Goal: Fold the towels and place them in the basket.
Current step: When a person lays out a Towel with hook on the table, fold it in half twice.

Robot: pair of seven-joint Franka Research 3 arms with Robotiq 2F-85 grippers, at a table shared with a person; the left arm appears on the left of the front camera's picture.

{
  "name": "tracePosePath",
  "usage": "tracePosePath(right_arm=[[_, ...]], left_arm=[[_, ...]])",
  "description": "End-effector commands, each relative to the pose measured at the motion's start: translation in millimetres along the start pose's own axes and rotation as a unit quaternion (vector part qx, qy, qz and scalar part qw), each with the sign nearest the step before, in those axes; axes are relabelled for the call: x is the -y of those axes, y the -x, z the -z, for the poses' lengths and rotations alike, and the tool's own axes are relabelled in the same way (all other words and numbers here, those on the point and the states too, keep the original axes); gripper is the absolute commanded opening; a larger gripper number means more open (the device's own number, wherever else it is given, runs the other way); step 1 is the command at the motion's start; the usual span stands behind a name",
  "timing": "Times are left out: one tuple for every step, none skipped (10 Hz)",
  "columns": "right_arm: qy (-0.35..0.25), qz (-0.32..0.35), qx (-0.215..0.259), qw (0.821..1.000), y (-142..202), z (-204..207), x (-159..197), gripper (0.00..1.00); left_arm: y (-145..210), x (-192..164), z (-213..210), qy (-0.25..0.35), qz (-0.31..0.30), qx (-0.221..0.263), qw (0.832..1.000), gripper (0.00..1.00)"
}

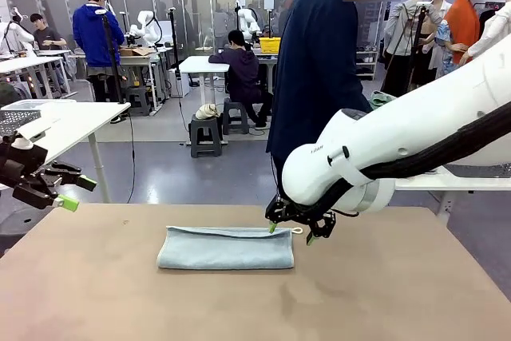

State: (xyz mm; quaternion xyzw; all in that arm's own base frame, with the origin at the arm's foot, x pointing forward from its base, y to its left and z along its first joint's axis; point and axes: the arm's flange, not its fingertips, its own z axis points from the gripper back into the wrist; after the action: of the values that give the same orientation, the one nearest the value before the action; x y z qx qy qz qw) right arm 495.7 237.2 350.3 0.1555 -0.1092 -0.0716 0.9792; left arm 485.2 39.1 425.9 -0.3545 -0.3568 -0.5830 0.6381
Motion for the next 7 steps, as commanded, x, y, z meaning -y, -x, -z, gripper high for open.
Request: tracePosePath(right_arm=[[0.027,0.009,0.030,0.999,-11.4,20.7,-13.3,1.00],[0.035,0.005,0.041,0.999,-14.1,28.4,-15.1,1.00],[0.039,-0.004,0.052,0.998,-16.4,38.9,-16.0,1.00],[0.046,-0.016,0.058,0.997,-18.1,46.5,-16.3,1.00],[0.055,-0.019,0.060,0.996,-18.9,51.7,-17.7,1.00],[0.061,-0.025,0.057,0.996,-19.1,54.4,-20.0,1.00],[0.065,-0.031,0.055,0.996,-19.2,57.5,-22.3,1.00]], left_arm=[[-0.2,1.0,-1.0,-0.002,0.002,-0.003,1.000,1.00],[-0.2,1.0,-1.0,-0.002,0.002,-0.003,1.000,1.00],[-0.2,1.0,-1.0,-0.002,0.002,-0.003,1.000,1.00],[-0.2,1.0,-1.0,-0.002,0.002,-0.003,1.000,1.00],[-0.2,1.0,-1.0,-0.002,0.002,-0.003,1.000,1.00],[-0.2,1.0,-1.0,-0.002,0.002,-0.003,1.000,1.00],[-0.2,1.0,-1.0,-0.002,0.002,-0.003,1.000,1.00]])
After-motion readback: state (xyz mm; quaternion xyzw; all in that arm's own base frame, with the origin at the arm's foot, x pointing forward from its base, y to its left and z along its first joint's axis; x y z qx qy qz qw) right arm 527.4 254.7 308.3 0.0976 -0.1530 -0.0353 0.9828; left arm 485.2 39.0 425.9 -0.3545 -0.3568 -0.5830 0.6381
